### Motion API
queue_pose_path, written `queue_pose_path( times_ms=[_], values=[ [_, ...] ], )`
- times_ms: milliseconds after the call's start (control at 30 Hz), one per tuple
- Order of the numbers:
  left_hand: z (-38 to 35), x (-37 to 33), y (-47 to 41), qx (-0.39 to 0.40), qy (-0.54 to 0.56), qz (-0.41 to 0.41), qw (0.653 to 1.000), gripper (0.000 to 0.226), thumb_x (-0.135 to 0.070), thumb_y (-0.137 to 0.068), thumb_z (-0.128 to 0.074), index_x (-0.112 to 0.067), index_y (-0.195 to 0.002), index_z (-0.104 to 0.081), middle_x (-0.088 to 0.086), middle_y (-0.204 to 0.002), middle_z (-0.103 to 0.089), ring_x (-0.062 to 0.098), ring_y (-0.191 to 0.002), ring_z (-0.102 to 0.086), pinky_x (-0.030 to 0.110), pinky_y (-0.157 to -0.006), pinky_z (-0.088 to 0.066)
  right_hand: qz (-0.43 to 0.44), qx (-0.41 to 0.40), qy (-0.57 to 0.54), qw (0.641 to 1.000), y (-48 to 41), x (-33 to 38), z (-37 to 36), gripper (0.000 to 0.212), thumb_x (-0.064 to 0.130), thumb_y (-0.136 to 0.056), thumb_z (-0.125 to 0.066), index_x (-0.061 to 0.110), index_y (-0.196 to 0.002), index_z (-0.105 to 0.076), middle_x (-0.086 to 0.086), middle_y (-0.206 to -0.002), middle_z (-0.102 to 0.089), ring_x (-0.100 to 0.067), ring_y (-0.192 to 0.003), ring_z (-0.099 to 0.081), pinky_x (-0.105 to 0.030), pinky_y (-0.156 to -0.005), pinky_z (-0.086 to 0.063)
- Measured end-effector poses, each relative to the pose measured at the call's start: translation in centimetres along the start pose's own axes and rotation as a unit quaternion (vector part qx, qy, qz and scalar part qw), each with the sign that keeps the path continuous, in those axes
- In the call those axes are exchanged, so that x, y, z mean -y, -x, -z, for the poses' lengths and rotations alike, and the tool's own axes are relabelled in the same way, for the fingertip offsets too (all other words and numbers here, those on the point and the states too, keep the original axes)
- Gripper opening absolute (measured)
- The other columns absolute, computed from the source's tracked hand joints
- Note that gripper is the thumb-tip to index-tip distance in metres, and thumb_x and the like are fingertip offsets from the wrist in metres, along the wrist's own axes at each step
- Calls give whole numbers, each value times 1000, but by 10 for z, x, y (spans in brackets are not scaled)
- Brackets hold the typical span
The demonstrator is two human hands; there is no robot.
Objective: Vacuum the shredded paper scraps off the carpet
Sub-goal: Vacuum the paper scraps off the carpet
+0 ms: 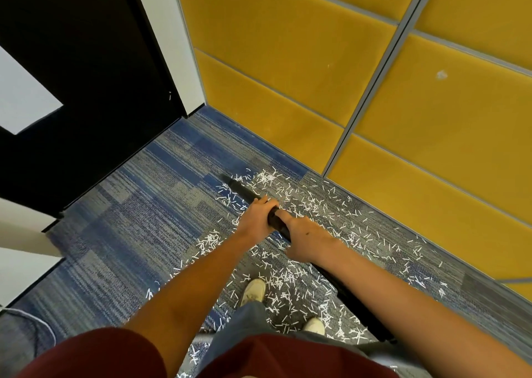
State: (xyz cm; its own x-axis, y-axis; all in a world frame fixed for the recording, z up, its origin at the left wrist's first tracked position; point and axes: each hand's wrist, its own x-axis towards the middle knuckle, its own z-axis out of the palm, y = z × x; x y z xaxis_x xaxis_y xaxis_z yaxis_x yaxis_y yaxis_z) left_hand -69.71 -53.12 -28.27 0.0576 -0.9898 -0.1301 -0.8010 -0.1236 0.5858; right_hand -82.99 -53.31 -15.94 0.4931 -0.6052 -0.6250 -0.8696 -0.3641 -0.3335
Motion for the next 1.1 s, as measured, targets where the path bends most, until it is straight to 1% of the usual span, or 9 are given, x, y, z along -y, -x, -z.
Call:
queue_pose_path(
  times_ms=[67, 233, 333, 433, 600, 700, 867, 1000, 1100],
  values=[
    [-3, -6, -2, 6, 3, -4, 1000, 29, -7, -80, -66, -12, -107, -60, 6, -111, -60, 27, -106, -54, 39, -91, -46, -8, 1, -9, 1000, 3, -6, 1, 70, 2, -83, -58, 26, -141, -26, -10, -105, -56, -28, -91, -63, -41, -78, -56],
    [-14, -26, -10, 26, 8, -21, 999, 31, -4, -79, -65, -13, -108, -59, 4, -113, -60, 26, -107, -54, 39, -94, -45, -27, -8, -18, 999, 14, -24, 3, 74, -1, -83, -57, 25, -143, -22, -7, -97, -53, -25, -86, -62, -35, -72, -57],
    [-21, -37, -16, 39, 17, -37, 998, 29, -3, -78, -66, -11, -105, -60, 6, -111, -61, 27, -105, -55, 44, -97, -43, -43, -16, -20, 999, 17, -35, 4, 76, 4, -85, -59, 26, -145, -19, -9, -104, -54, -26, -90, -62, -36, -75, -56],
    [-24, -49, -23, 47, 21, -46, 998, 25, -2, -80, -62, -10, -104, -59, 6, -112, -60, 28, -105, -53, 44, -91, -45, -63, -23, -32, 997, 19, -44, 6, 77, 7, -86, -61, 28, -147, -17, -6, -101, -52, -25, -89, -62, -37, -76, -57],
    [-29, -64, -32, 69, 7, -59, 996, 25, -4, -80, -63, -13, -103, -58, 2, -111, -59, 23, -103, -53, 41, -87, -48, -80, -31, -50, 995, 23, -56, 11, 78, 0, -83, -59, 27, -146, -21, -7, -99, -53, -24, -85, -61, -36, -74, -57],
    [-29, -66, -31, 71, -1, -57, 996, 23, -6, -81, -62, -15, -102, -57, 1, -110, -59, 25, -102, -54, 42, -82, -50, -75, -31, -51, 995, 24, -59, 10, 79, 0, -84, -59, 27, -147, -20, -8, -101, -55, -24, -86, -63, -37, -74, -58],
    [-27, -61, -22, 64, -16, -54, 996, 24, -10, -78, -64, -15, -101, -57, 2, -107, -60, 26, -97, -56, 44, -80, -50, -52, -20, -40, 998, 27, -58, 6, 76, -2, -83, -57, 27, -144, -22, -9, -100, -56, -26, -85, -64, -38, -74, -58],
    [-24, -55, -15, 58, -20, -31, 998, 26, -12, -78, -66, -16, -103, -58, 0, -109, -61, 21, -99, -57, 42, -83, -51, -28, -15, -34, 999, 25, -55, 4, 73, -2, -83, -55, 25, -144, -24, -7, -95, -55, -24, -82, -62, -34, -71, -57],
    [-23, -50, -8, 48, -23, -30, 998, 23, -10, -79, -65, -14, -101, -59, 1, -108, -61, 23, -97, -58, 42, -80, -52, -15, -12, -27, 999, 27, -51, 2, 74, -1, -83, -56, 25, -144, -24, -7, -96, -53, -26, -85, -61, -32, -69, -53]
  ],
)
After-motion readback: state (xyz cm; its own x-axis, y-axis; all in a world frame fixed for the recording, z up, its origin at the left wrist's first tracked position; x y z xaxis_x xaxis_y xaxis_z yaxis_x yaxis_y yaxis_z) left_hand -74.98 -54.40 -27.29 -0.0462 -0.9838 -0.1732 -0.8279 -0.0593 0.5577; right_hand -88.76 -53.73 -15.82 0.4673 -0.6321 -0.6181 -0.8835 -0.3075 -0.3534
